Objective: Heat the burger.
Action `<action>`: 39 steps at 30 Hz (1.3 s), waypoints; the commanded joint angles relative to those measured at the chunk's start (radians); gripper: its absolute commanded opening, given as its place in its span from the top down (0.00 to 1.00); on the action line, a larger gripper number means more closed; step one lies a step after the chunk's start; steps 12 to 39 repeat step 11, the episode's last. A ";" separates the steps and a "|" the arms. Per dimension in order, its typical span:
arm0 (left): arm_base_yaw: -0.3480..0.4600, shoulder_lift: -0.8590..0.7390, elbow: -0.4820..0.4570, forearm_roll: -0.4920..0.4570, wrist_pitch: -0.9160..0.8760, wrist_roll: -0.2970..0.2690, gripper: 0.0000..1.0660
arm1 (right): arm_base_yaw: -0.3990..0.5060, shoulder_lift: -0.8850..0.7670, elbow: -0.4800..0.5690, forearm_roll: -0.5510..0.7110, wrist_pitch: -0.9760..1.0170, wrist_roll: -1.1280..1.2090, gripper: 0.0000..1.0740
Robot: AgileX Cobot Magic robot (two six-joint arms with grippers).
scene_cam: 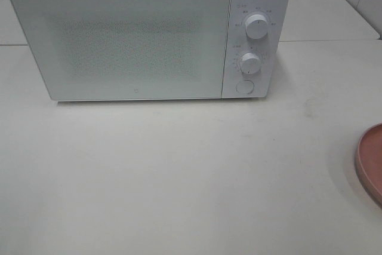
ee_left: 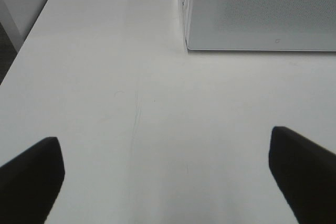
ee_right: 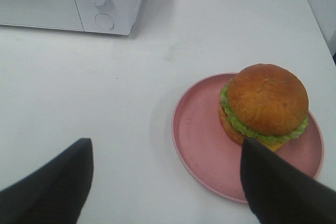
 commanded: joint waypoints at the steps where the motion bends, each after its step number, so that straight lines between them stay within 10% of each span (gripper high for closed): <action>1: 0.002 -0.025 0.004 -0.004 -0.013 -0.007 0.08 | -0.007 -0.026 0.002 0.000 -0.004 -0.009 0.30; 39: 0.002 -0.024 0.004 -0.004 -0.013 -0.007 0.08 | -0.007 -0.026 0.002 0.000 -0.004 -0.009 0.30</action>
